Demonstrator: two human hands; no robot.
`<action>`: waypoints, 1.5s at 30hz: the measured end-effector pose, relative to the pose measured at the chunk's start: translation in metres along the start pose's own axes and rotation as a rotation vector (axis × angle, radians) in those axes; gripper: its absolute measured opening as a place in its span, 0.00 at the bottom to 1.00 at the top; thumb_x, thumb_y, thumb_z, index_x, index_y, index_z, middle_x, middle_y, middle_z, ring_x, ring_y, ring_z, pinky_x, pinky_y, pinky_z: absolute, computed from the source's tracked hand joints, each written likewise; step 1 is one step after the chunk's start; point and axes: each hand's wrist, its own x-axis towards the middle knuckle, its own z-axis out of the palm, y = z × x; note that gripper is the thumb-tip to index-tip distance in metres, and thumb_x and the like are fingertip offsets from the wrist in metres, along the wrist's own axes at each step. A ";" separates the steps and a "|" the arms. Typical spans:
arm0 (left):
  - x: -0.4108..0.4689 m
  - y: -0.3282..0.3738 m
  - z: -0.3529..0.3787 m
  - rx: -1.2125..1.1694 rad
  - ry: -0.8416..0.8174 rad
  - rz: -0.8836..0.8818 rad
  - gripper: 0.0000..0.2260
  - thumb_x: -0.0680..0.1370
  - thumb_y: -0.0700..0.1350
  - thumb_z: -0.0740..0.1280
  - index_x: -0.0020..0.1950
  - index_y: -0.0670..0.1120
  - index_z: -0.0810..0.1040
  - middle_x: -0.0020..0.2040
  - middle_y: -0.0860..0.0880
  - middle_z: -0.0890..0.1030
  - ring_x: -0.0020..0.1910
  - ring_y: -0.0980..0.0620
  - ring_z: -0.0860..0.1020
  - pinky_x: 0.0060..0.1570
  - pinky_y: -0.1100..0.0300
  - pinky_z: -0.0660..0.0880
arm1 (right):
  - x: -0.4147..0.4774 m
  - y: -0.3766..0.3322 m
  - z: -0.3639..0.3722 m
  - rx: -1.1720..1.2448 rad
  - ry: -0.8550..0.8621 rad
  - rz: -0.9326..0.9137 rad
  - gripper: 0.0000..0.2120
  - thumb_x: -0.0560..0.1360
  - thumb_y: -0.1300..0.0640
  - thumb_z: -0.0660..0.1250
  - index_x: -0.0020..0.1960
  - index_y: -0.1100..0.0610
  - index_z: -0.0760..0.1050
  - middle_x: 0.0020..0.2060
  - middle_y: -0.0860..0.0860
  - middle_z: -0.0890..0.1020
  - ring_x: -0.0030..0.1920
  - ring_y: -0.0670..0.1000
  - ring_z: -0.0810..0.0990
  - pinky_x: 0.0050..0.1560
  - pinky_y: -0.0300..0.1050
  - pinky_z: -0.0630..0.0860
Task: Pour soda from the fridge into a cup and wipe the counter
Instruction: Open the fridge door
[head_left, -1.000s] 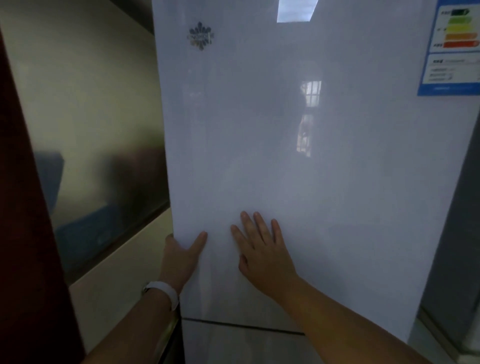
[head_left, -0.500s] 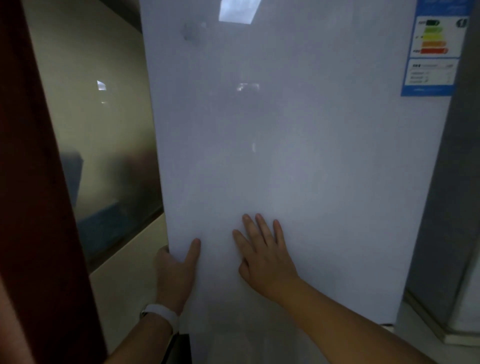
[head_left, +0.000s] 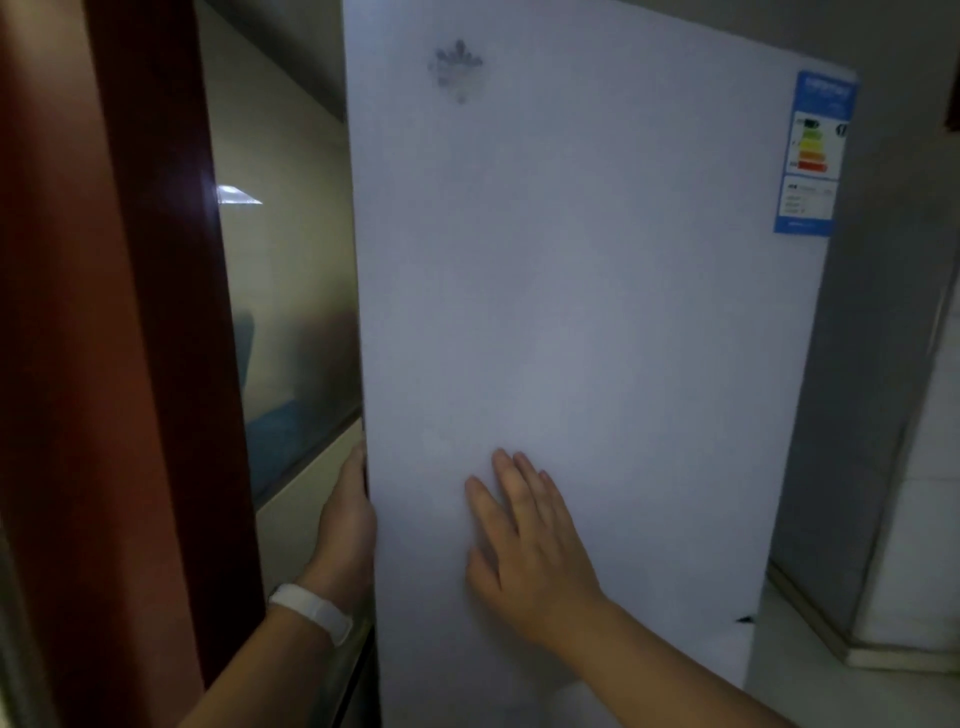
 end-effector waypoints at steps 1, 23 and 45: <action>-0.011 0.000 0.001 -0.003 0.007 0.006 0.15 0.82 0.52 0.59 0.49 0.45 0.81 0.40 0.45 0.85 0.36 0.48 0.83 0.37 0.55 0.79 | -0.004 -0.003 -0.006 0.000 -0.002 0.002 0.32 0.71 0.51 0.66 0.73 0.56 0.64 0.74 0.62 0.64 0.74 0.63 0.63 0.70 0.63 0.64; -0.215 0.008 0.050 0.212 -0.090 0.209 0.13 0.84 0.49 0.54 0.57 0.48 0.77 0.48 0.51 0.82 0.49 0.57 0.81 0.43 0.70 0.75 | -0.116 -0.048 -0.184 0.018 -0.129 0.069 0.33 0.78 0.42 0.58 0.78 0.56 0.55 0.76 0.57 0.57 0.76 0.58 0.60 0.70 0.57 0.67; -0.346 -0.011 0.196 0.311 -0.336 0.442 0.22 0.67 0.60 0.68 0.58 0.56 0.74 0.54 0.56 0.72 0.54 0.62 0.74 0.51 0.68 0.71 | -0.247 0.008 -0.365 -0.184 -0.013 0.592 0.40 0.73 0.43 0.58 0.78 0.57 0.44 0.74 0.57 0.62 0.69 0.56 0.72 0.61 0.48 0.71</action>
